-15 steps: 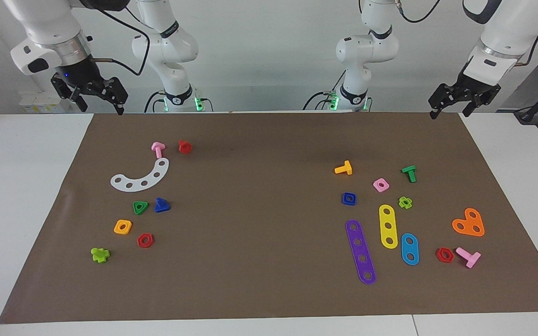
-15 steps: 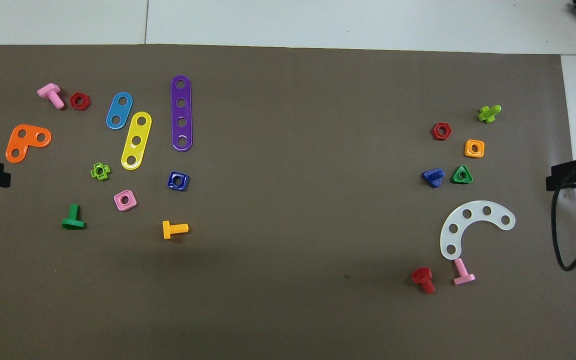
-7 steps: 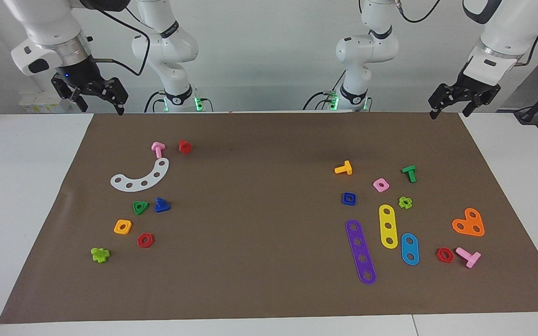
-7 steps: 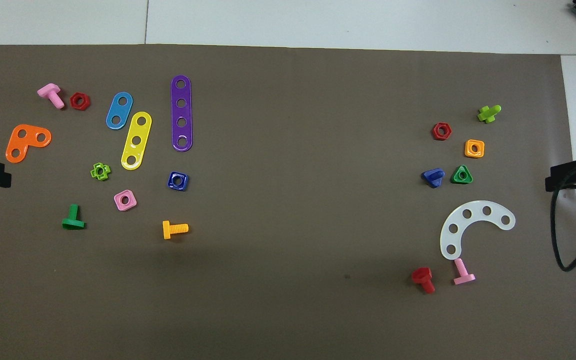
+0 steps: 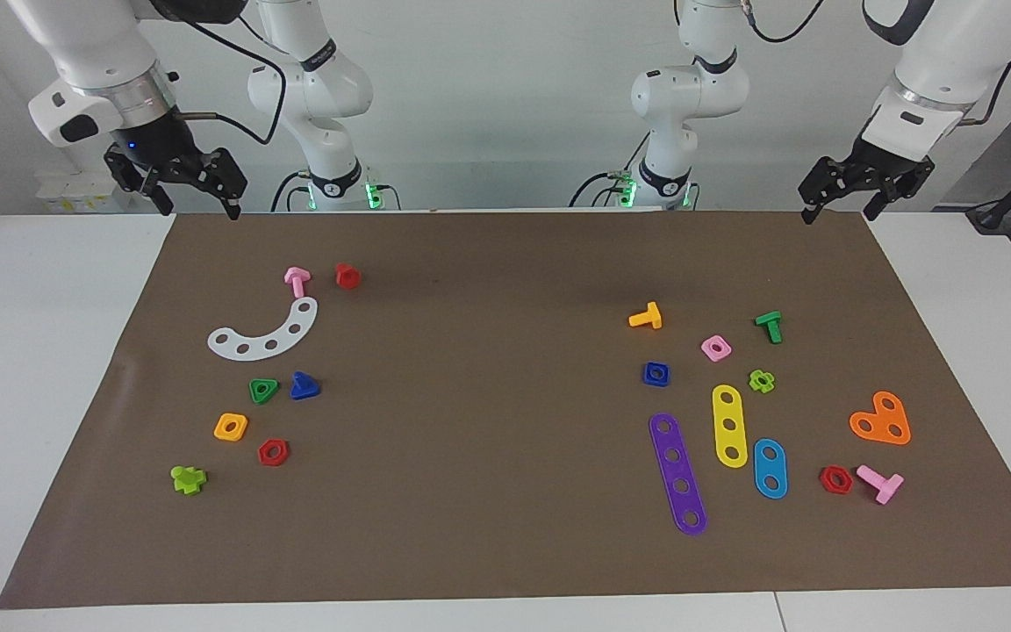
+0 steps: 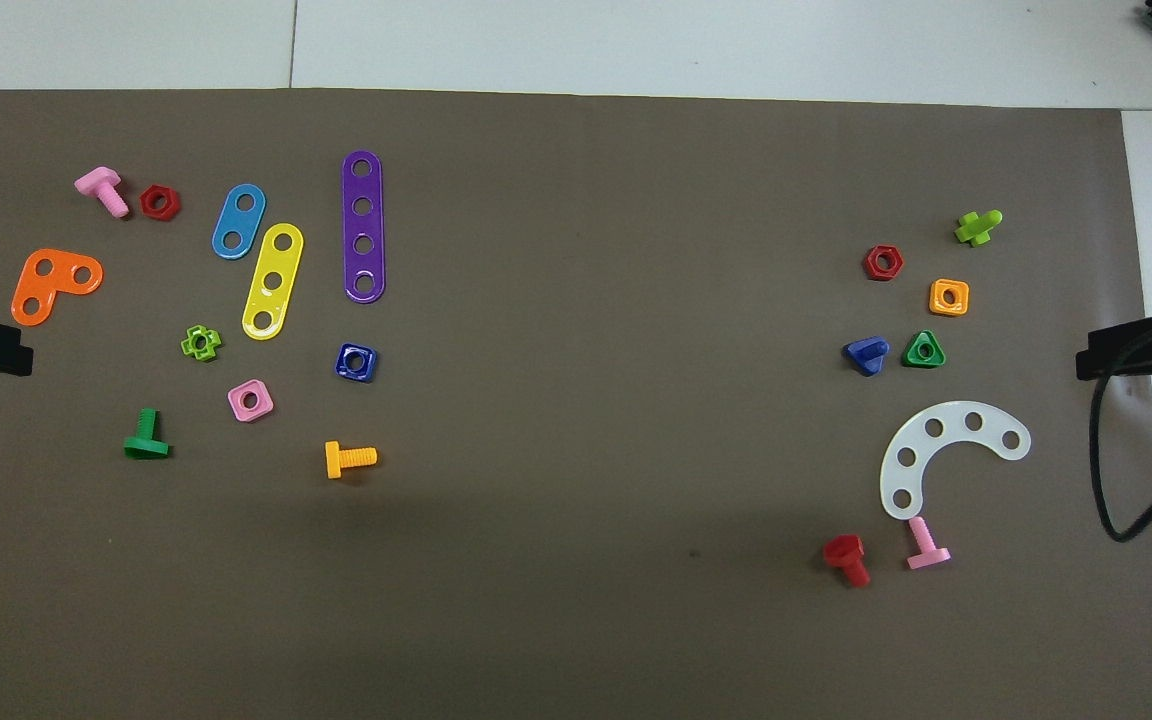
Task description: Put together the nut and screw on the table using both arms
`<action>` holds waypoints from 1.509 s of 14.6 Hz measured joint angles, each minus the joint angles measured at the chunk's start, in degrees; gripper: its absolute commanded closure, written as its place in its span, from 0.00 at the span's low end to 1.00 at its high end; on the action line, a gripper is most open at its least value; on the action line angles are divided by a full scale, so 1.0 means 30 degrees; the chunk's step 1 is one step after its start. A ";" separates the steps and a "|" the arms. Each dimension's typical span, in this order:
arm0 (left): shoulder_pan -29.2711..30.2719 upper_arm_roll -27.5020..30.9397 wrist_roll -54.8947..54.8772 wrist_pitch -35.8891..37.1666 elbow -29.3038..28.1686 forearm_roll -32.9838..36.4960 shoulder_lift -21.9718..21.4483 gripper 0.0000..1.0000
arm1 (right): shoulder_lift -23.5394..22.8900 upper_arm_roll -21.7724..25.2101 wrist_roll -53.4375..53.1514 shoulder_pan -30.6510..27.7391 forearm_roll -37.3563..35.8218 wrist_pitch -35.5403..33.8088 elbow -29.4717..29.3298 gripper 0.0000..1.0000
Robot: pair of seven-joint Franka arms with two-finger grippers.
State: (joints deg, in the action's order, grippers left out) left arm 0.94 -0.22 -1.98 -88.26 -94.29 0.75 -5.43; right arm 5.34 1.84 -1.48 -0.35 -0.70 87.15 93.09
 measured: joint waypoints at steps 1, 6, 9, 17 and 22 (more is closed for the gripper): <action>0.0000 0.0010 0.0001 0.0010 -0.0001 0.0000 -0.0030 0.00 | 0.0001 0.0005 0.0594 -0.0010 0.0000 0.0243 0.0027 0.00; -0.0069 -0.0103 0.0126 -0.0051 -0.0295 -0.0099 -0.0076 0.06 | -0.0213 0.0007 0.2297 0.0071 0.0047 0.3878 0.2462 0.00; -0.1383 -0.0145 0.1858 -0.1436 -0.1546 -0.0292 0.0297 0.07 | -0.0478 -0.0036 0.3126 0.0690 0.0058 0.7385 0.5914 0.00; -0.4562 -0.0258 0.4672 -1.0470 -0.3894 -0.0768 0.5992 0.12 | -0.5073 -0.0046 0.5599 0.1538 0.0058 1.4216 0.8106 0.03; -0.5454 -0.0270 0.4280 -1.3477 -0.4458 -0.0773 0.8671 0.14 | -0.6458 -0.0028 0.5624 0.1772 0.0058 1.7254 0.9131 0.36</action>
State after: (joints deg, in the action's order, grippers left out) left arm -15.42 -1.03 10.86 -128.70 -107.67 -1.57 20.58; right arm -14.03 1.75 15.39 4.97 -0.53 138.91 120.48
